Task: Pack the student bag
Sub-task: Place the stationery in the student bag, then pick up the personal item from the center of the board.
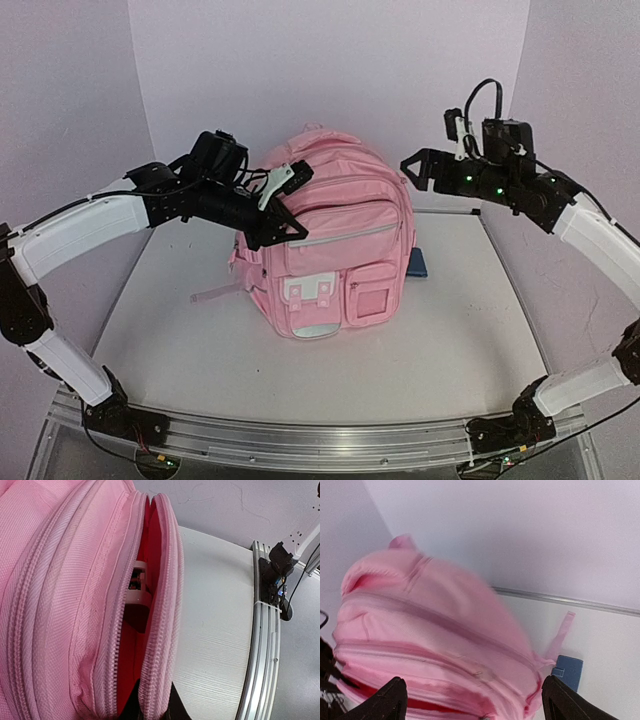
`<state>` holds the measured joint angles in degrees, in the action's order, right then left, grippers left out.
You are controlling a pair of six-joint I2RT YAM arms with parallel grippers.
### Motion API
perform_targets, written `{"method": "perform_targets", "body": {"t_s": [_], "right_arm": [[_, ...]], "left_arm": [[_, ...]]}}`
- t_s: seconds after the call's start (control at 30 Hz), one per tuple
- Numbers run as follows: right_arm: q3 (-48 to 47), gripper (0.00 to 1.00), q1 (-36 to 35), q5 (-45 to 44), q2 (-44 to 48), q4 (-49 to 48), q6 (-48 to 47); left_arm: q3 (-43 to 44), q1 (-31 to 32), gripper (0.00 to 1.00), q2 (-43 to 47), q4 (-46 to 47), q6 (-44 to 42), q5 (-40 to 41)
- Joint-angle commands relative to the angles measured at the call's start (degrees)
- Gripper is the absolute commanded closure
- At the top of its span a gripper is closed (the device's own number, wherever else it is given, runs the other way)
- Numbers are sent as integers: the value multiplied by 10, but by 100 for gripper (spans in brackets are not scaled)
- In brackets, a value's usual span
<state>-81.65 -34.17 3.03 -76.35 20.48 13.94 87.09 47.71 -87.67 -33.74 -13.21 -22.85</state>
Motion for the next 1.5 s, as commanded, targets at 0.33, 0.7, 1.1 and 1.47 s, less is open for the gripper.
{"method": "perform_targets", "body": {"t_s": [0.33, 0.7, 1.1, 1.47], "right_arm": [[89, 35, 221, 121, -138, -79, 80], [28, 50, 283, 237, -356, -95, 47], [-18, 58, 285, 271, -471, -95, 33], [-21, 73, 285, 272, -499, -96, 33]], "left_arm": [[-21, -24, 100, 47, -9, 24, -35], [-26, -29, 100, 48, -19, 25, -50], [-28, -29, 100, 55, -21, 30, -53], [-23, -29, 100, 56, -16, 34, -61]]}}
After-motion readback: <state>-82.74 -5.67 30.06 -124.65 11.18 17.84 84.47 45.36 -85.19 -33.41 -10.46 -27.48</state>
